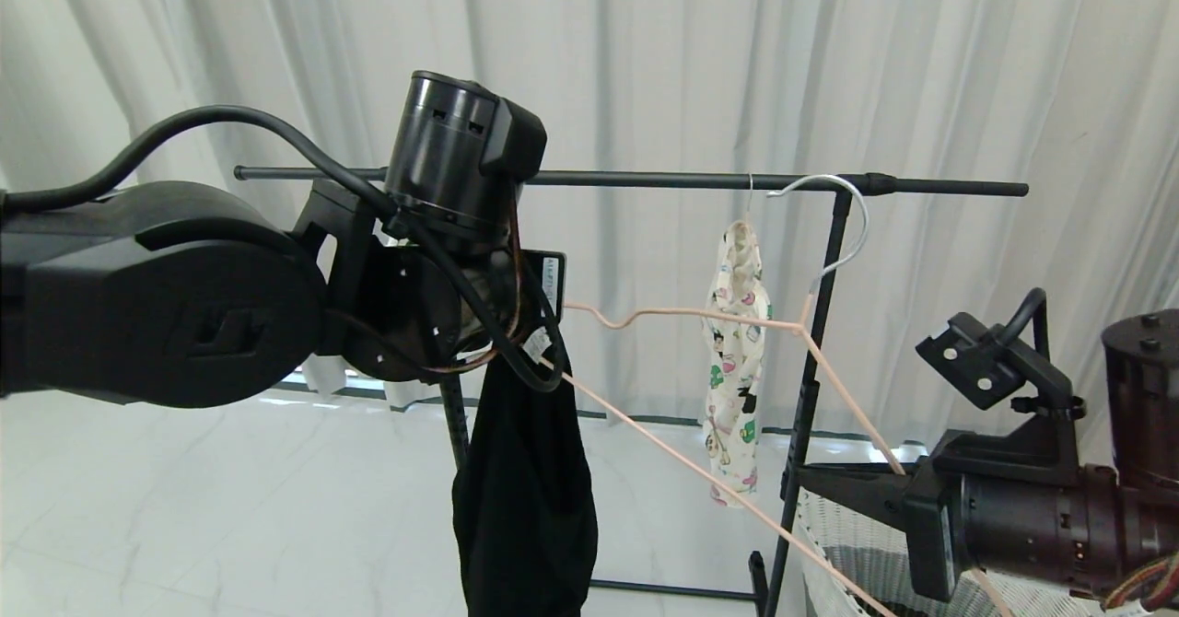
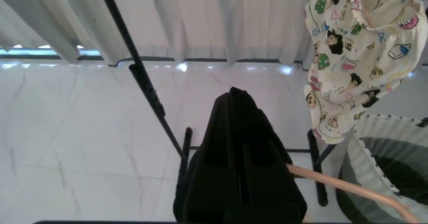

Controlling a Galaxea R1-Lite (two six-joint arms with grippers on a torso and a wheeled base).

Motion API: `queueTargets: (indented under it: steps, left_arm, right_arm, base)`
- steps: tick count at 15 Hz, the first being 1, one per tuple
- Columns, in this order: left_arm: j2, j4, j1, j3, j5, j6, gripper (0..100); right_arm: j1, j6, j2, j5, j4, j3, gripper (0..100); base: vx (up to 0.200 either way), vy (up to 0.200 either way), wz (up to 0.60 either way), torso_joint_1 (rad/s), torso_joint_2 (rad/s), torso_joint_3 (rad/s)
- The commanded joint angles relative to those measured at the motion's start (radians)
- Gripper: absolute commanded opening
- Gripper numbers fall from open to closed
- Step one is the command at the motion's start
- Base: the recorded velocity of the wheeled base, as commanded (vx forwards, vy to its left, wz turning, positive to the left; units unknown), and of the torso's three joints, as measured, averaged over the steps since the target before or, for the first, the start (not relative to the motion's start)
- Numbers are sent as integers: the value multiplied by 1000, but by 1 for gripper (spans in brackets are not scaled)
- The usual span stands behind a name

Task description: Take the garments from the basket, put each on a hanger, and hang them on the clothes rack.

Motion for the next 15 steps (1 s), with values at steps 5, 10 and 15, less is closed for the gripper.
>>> queueTargets:
  steps: [5,10,15]
  left_arm:
    - [-2,0,-18,0,1,0,0]
    - [-3,0,-137,-2,-5,-1,0]
    - [-10,0,-196,-14,-53,-3,0]
  right_arm:
    - [23,9,72,-31,-47,-15,0]
    - [80,10,123,-35,-48,-50,0]
    - [99,70,190,-45,-48,-109,0]
  base:
    - [0,0,0,0,0,0]
    - [0,0,0,0,0,0]
    - [0,0,0,0,0,0]
